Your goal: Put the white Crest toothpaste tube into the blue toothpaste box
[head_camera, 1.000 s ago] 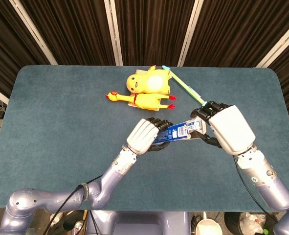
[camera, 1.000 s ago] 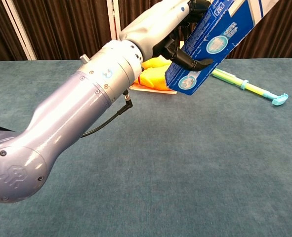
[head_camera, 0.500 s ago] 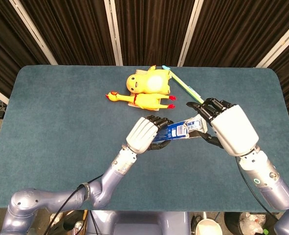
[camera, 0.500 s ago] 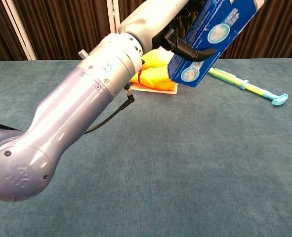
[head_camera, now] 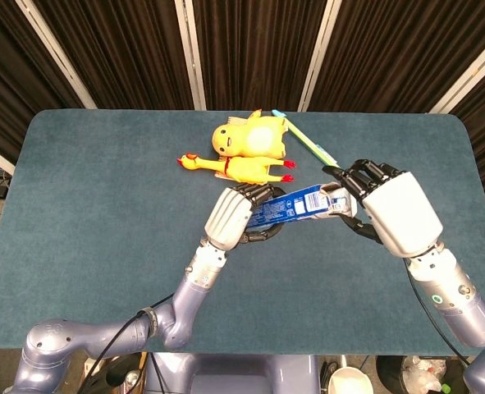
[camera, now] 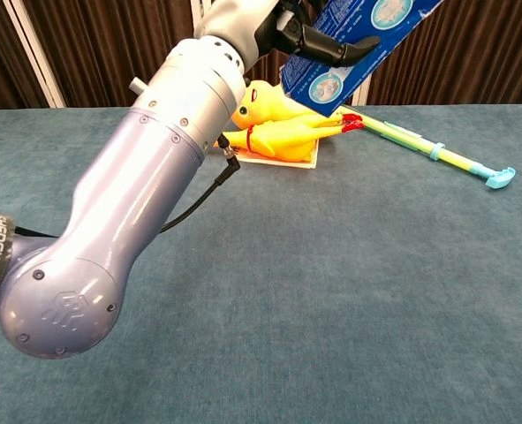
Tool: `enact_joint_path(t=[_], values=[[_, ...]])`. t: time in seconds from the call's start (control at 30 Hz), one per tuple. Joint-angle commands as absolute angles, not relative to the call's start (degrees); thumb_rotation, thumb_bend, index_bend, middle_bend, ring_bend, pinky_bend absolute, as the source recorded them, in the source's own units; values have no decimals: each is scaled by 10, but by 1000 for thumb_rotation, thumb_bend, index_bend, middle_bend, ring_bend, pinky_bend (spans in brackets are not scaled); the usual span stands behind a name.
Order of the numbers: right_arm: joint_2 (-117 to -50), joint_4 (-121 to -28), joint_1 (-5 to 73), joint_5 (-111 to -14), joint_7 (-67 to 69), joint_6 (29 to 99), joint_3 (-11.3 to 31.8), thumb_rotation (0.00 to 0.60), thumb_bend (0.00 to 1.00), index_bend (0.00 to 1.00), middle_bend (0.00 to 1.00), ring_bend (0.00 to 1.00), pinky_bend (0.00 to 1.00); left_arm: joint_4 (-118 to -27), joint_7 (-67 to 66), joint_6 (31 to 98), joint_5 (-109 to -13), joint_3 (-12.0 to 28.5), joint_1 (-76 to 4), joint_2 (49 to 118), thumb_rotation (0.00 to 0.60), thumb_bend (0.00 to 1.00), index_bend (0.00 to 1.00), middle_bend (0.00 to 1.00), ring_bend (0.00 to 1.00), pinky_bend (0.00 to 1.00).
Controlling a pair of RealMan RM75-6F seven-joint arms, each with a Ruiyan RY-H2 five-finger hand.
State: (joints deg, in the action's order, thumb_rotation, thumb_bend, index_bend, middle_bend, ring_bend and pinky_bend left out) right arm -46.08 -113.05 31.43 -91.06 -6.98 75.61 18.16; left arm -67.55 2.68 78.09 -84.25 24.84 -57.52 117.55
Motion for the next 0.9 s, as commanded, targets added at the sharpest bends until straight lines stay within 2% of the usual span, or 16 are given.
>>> enact_joint_path(t=[0.03, 0.37, 0.47, 0.6, 0.8, 0.9], values=[[-463, -1140, 305, -922, -81, 772, 177, 600, 355, 249, 501, 358, 584, -673, 33, 785, -846, 245, -575, 1177, 600, 422, 365, 544, 519, 546], [-468, -1137, 296, -912, -99, 782, 177, 600, 355, 235, 491, 341, 575, -672, 54, 803, -854, 243, -571, 1177, 600, 427, 361, 542, 516, 544], [-470, -1139, 295, -908, -101, 784, 177, 600, 355, 175, 472, 315, 540, -673, 62, 807, -853, 247, -570, 1177, 600, 427, 360, 542, 516, 543], [-473, -1140, 299, -902, -101, 782, 182, 600, 325, 36, 426, 267, 484, -672, 66, 809, -855, 246, -572, 1177, 600, 428, 360, 542, 515, 543], [-486, -1131, 307, -897, -120, 790, 194, 600, 309, 0, 354, 208, 401, -666, 79, 817, -866, 237, -571, 1177, 600, 429, 360, 541, 515, 543], [-490, -1121, 306, -906, -140, 799, 195, 600, 309, 0, 343, 198, 390, -663, 93, 825, -870, 238, -570, 1178, 600, 433, 357, 538, 512, 543]])
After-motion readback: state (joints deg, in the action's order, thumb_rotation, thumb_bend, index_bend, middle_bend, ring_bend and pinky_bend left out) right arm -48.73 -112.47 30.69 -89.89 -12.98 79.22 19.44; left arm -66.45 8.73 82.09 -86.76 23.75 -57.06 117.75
